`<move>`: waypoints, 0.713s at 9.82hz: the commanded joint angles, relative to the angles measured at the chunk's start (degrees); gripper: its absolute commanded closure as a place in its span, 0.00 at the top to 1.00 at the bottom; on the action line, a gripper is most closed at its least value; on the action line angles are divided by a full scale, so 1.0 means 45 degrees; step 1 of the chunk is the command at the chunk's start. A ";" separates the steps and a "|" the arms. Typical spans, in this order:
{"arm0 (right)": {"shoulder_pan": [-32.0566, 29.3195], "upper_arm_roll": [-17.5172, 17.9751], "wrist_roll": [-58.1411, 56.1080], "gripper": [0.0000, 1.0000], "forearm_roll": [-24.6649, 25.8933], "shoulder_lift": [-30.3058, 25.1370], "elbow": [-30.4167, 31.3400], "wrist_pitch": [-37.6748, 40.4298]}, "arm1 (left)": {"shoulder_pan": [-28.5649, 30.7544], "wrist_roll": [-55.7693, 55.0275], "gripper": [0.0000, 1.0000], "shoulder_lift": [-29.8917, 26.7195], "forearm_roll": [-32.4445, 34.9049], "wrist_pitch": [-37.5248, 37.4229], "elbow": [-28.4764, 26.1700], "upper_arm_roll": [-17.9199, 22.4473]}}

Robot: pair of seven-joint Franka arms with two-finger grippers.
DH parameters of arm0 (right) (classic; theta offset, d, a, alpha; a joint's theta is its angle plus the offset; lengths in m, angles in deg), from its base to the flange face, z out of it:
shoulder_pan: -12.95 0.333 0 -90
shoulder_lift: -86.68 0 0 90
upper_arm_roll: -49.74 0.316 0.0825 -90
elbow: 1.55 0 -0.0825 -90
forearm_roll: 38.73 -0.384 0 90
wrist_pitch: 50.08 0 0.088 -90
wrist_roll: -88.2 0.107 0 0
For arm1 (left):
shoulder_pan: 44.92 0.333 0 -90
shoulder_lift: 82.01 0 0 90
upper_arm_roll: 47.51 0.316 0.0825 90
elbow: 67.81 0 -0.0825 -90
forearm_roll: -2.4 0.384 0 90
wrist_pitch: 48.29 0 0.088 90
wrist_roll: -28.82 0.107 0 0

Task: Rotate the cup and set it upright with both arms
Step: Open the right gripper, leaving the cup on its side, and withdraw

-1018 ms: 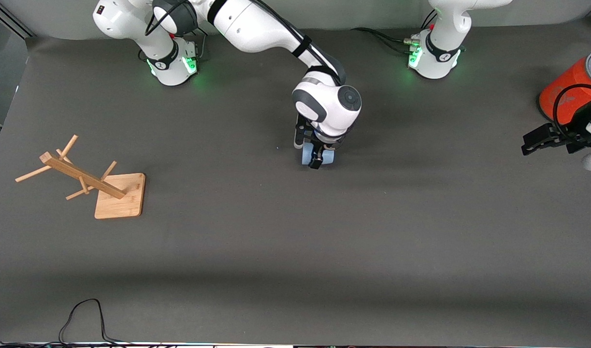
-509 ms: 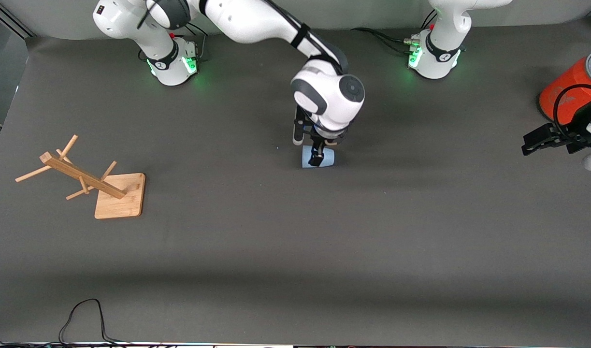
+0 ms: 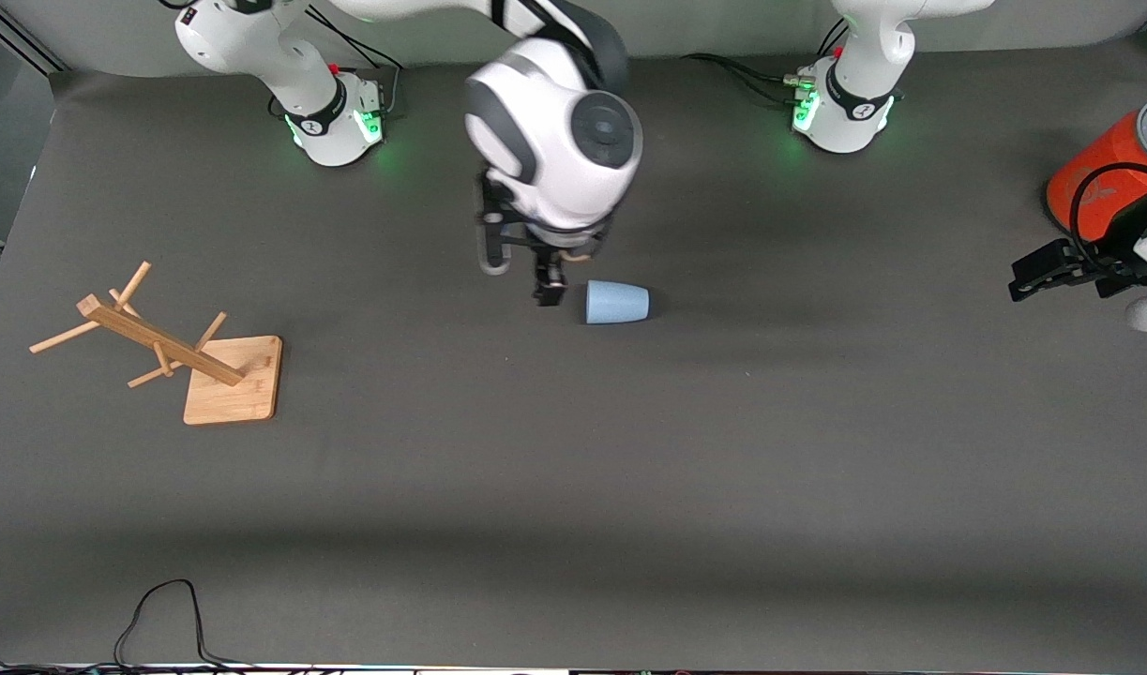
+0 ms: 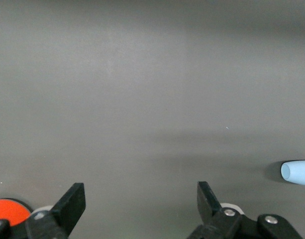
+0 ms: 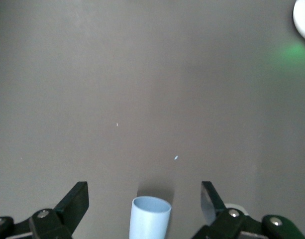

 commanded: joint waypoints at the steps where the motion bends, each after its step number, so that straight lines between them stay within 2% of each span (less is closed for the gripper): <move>1: -0.1226 0.0035 -0.3183 1.00 -0.0222 -0.1491 0.0520 0.1040 | -0.0216 -0.1044 1.00 -0.0050 -0.0065 -0.0259 0.0182 -0.0268; 3: -0.2787 0.0074 -0.6272 1.00 -0.0222 -0.2681 0.0946 0.1668 | -0.0295 -0.2855 1.00 -0.0011 -0.0027 -0.0240 0.0201 -0.1163; 5: -0.4641 0.0249 -0.9765 1.00 -0.0222 -0.4282 0.2388 0.1631 | -0.0334 -0.4829 1.00 0.0106 0.0207 -0.0298 0.0279 -0.2432; 7: -0.6574 0.0482 -1.3474 1.00 -0.0222 -0.5184 0.2979 0.1611 | -0.1207 -0.6800 1.00 0.0339 0.0868 -0.0376 0.0260 -0.3256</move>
